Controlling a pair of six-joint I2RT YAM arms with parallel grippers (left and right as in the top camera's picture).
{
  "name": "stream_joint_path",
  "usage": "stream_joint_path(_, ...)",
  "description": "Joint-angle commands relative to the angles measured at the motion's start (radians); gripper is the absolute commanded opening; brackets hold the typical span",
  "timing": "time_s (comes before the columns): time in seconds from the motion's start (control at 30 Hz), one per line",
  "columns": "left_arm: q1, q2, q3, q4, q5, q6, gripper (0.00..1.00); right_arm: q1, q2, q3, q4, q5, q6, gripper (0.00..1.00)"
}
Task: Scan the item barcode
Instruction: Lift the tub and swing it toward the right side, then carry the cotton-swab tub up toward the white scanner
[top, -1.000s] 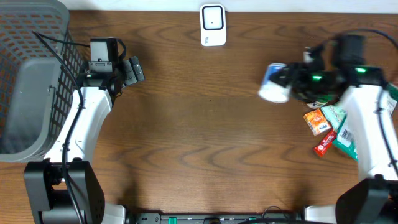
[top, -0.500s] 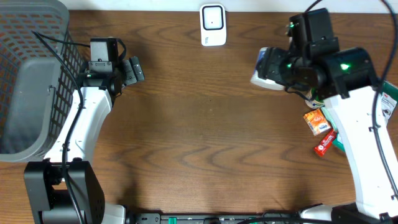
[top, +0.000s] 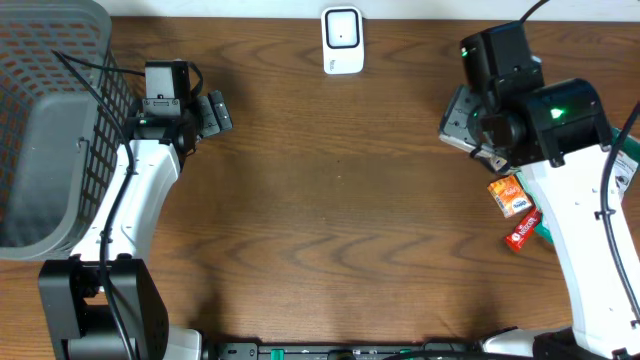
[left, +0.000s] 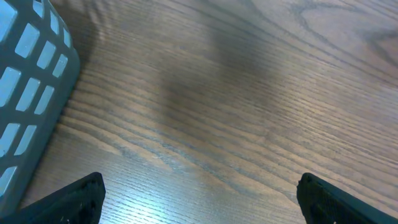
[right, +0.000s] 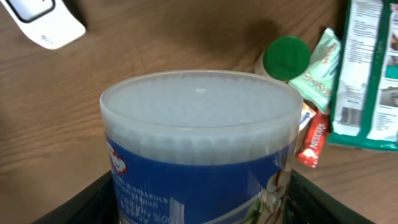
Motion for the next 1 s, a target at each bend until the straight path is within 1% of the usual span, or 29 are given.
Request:
stream_joint_path(0.0, 0.005, 0.014, -0.01, 0.002, -0.009, -0.005, 0.98, 0.018, -0.006, 0.012, -0.024, 0.084, 0.041, 0.01)
stream_joint_path(0.07, 0.005, 0.014, -0.01, 0.002, -0.009, -0.005, 0.98, 0.017, -0.006, 0.012, -0.051, 0.084, 0.066, 0.01)
stream_joint_path(0.2, 0.005, 0.014, -0.01, 0.002, -0.009, -0.005, 0.98, 0.015, -0.007, 0.012, -0.136, 0.102, 0.164, 0.01)
stream_joint_path(0.27, 0.005, 0.014, -0.01, 0.001, -0.009, -0.005, 0.98, 0.014, -0.007, 0.012, -0.192, 0.204, 0.221, 0.01)
stream_joint_path(0.3, 0.005, 0.014, -0.01, 0.002, -0.009, -0.005, 0.98, 0.013, -0.007, 0.012, -0.231, 0.271, 0.282, 0.01)
stream_joint_path(0.33, 0.005, 0.014, -0.01, 0.001, -0.009, -0.005, 0.98, 0.011, -0.007, 0.011, -0.273, 0.342, 0.374, 0.01)
stream_joint_path(0.67, 0.005, 0.014, -0.01, 0.001, -0.009, -0.005, 0.98, -0.001, 0.0, -0.002, -0.271, 0.4, 0.458, 0.01)
stream_joint_path(0.97, 0.005, 0.014, -0.01, 0.002, -0.009, -0.005, 0.98, 0.0, 0.002, -0.002, -0.271, 0.394, 0.459, 0.01)
